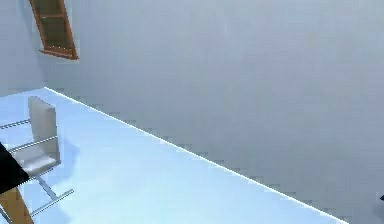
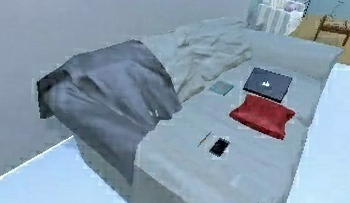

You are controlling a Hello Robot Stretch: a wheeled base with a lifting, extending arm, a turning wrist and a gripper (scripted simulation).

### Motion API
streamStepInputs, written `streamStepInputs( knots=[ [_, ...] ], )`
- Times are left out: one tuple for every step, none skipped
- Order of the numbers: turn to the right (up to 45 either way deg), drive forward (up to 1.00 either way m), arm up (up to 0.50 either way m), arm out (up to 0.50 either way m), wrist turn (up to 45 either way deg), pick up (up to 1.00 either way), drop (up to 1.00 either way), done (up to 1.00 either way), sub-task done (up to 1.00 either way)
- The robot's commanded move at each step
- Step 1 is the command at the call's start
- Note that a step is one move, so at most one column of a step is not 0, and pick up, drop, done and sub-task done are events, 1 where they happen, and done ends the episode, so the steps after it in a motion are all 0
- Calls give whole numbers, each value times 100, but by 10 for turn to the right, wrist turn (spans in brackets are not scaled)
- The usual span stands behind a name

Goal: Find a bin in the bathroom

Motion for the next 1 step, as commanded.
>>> streamStepInputs(
  knots=[
    [-450,0,0,0,0,0,0,0,0]
  ],
)
